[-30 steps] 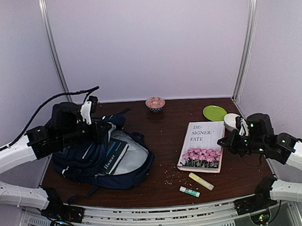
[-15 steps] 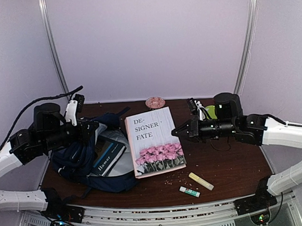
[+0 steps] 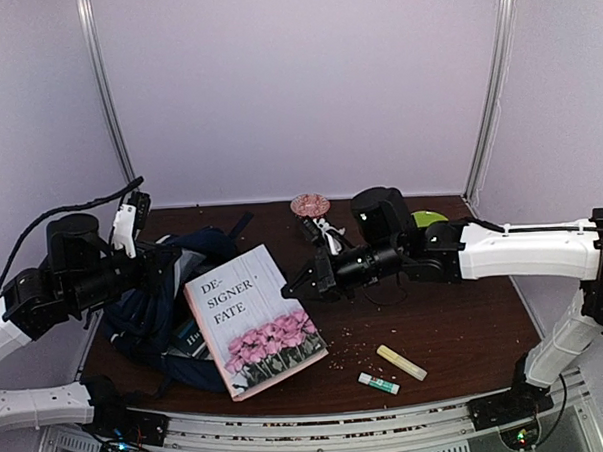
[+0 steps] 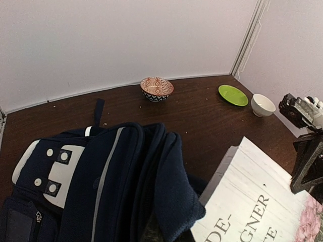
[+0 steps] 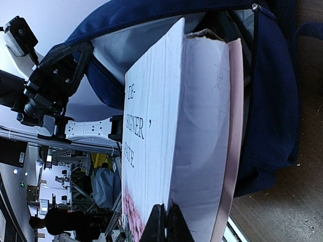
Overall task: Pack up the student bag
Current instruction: Place the book in the student bag.
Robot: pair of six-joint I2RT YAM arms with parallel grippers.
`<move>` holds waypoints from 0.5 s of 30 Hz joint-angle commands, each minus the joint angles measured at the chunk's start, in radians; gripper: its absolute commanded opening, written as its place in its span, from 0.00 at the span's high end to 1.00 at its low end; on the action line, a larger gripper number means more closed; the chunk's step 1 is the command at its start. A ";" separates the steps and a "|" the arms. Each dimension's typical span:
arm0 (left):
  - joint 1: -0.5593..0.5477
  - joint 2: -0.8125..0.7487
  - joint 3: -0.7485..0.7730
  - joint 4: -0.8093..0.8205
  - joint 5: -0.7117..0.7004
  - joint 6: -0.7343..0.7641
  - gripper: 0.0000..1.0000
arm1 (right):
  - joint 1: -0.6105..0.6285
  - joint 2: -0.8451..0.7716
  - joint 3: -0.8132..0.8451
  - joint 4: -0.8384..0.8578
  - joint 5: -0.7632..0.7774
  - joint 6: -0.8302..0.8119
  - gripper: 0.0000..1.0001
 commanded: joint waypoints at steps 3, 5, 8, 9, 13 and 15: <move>0.008 -0.067 0.002 0.104 -0.069 0.008 1.00 | 0.000 0.016 0.048 -0.111 -0.013 -0.082 1.00; 0.008 -0.080 -0.009 0.107 -0.052 0.012 1.00 | -0.001 0.035 0.057 -0.154 0.001 -0.101 1.00; 0.007 -0.099 -0.032 0.122 0.005 0.017 1.00 | -0.005 0.080 0.097 -0.190 0.009 -0.111 1.00; 0.008 -0.102 -0.038 0.125 0.032 0.020 1.00 | -0.007 0.103 0.119 -0.204 0.006 -0.110 1.00; 0.008 -0.103 -0.051 0.125 0.114 0.027 1.00 | -0.010 0.188 0.204 -0.218 -0.011 -0.100 1.00; 0.008 -0.105 -0.060 0.128 0.145 0.027 1.00 | -0.010 0.227 0.241 -0.216 -0.019 -0.085 1.00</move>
